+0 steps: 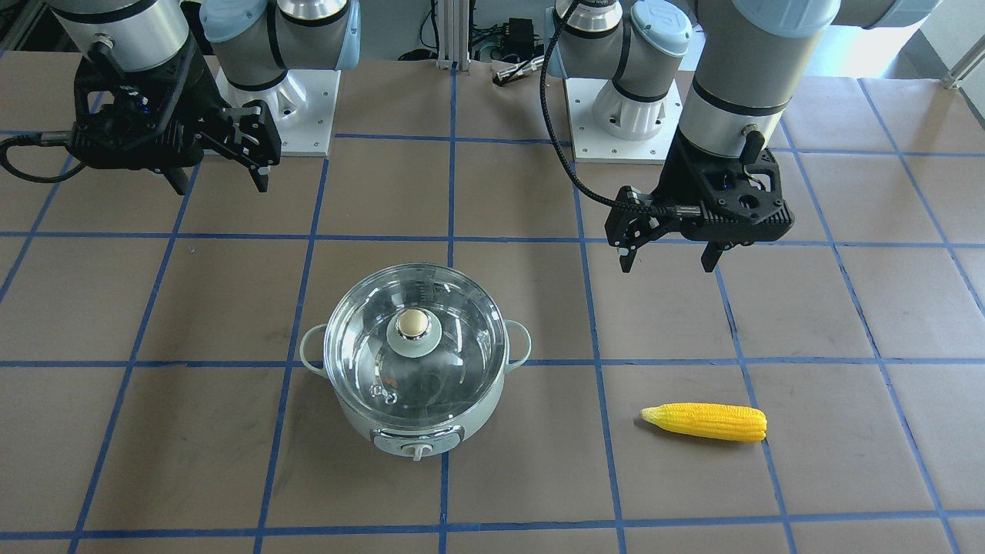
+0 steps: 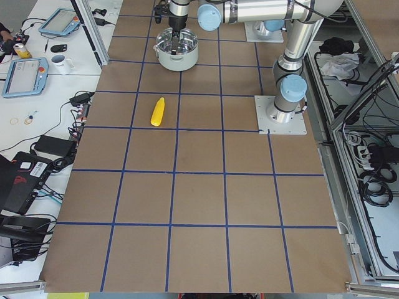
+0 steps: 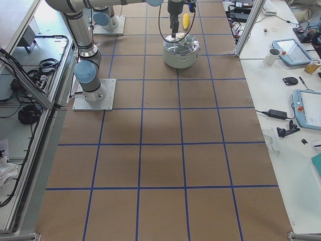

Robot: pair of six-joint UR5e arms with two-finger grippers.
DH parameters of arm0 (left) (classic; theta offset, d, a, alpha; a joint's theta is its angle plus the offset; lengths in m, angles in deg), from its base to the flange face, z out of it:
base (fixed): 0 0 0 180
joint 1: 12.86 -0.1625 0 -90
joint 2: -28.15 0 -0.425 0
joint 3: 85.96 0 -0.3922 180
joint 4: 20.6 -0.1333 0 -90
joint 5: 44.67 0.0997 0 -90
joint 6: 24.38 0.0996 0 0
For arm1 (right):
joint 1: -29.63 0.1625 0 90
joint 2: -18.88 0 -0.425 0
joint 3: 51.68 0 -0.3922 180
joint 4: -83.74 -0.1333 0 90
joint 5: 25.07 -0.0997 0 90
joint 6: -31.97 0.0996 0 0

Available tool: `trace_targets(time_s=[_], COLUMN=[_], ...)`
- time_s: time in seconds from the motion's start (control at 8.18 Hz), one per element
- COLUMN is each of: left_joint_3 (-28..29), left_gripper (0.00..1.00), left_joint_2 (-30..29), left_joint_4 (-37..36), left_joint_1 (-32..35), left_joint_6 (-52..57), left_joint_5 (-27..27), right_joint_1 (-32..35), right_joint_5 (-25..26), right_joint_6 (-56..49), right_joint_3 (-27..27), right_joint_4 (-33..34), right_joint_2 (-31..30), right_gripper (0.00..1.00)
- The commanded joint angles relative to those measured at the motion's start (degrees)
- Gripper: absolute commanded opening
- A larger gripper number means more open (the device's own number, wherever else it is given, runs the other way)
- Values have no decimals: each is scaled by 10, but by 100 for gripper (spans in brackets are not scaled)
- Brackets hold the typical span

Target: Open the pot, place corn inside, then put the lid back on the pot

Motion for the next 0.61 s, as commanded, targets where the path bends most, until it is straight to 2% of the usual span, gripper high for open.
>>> trace_targets(time_s=[0.0, 0.12, 0.37, 0.49], left_joint_3=[0, 0, 0, 0], left_gripper=[100, 100, 100, 100], left_joint_2=[-4, -9, -11, -14], left_joint_4=[-2, -8, -8, -10], left_joint_1=[0, 0, 0, -5], left_joint_6=[-10, -30, -158, -232], left_joint_5=[1, 0, 1, 1], right_joint_1=[0, 0, 2, 13], right_joint_5=[0, -2, -24, -25], right_joint_6=[0, 0, 8, 24], right_joint_3=[0, 0, -3, -11], right_joint_4=[0, 3, 26, 51], right_joint_2=[1, 4, 12, 40], right_gripper=[85, 85, 86, 86])
